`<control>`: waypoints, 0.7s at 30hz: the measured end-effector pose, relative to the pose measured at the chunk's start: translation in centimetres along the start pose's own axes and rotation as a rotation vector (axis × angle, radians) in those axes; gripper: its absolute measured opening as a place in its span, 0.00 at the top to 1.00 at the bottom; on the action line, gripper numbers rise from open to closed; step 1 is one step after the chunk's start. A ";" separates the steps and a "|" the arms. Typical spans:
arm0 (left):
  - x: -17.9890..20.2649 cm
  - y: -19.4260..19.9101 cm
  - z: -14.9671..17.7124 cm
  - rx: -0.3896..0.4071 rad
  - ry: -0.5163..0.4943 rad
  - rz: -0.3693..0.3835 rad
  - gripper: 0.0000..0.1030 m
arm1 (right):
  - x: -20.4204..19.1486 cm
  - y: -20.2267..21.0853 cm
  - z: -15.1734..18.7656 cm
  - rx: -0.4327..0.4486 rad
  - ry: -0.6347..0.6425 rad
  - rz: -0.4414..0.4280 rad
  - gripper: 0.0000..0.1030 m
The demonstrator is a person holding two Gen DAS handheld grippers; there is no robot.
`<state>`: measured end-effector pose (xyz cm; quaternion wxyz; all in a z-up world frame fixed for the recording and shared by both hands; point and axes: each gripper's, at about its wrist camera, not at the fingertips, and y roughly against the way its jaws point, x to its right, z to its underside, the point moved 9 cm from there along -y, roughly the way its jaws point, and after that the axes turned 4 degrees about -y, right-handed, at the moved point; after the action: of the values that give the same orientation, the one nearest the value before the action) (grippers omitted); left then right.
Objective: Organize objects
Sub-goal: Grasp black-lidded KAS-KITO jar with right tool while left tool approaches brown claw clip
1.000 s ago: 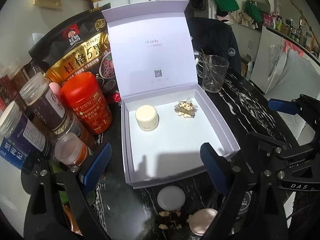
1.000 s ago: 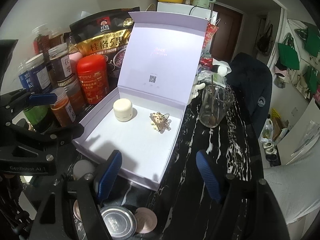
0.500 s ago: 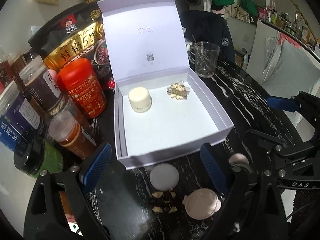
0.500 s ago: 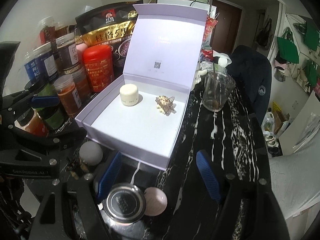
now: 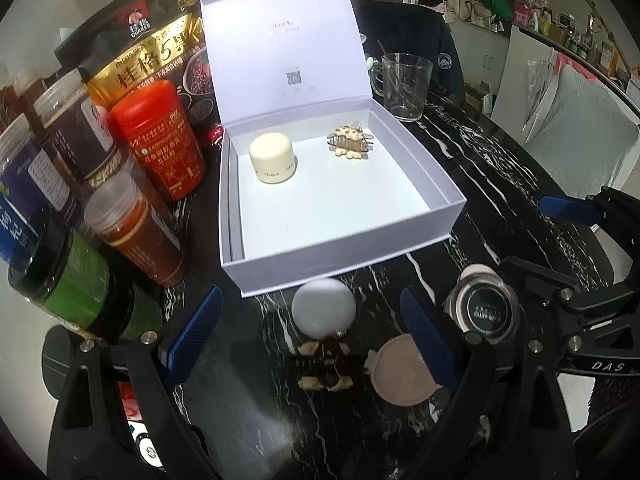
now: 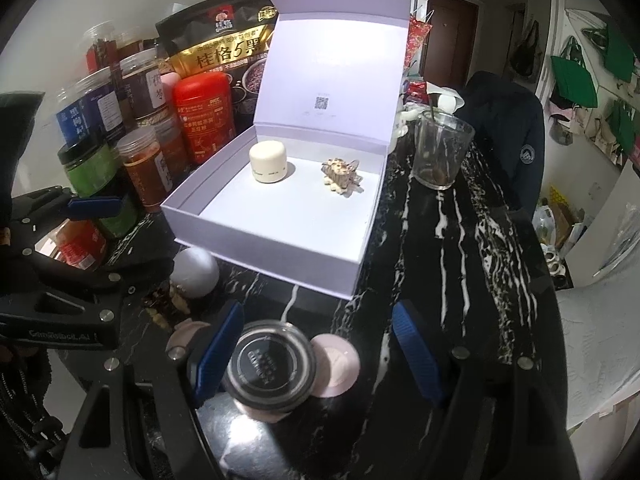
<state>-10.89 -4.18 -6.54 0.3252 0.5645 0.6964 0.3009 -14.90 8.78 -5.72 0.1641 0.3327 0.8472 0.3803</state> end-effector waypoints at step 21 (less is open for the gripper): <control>-0.4 -0.7 5.1 -0.057 0.004 0.015 0.12 | -1.8 -0.5 4.2 -0.012 -0.025 -0.043 0.24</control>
<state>-7.18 -4.49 -10.15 0.3375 0.5597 0.6838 0.3245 -11.62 9.52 -8.82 0.1850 0.3184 0.8496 0.3776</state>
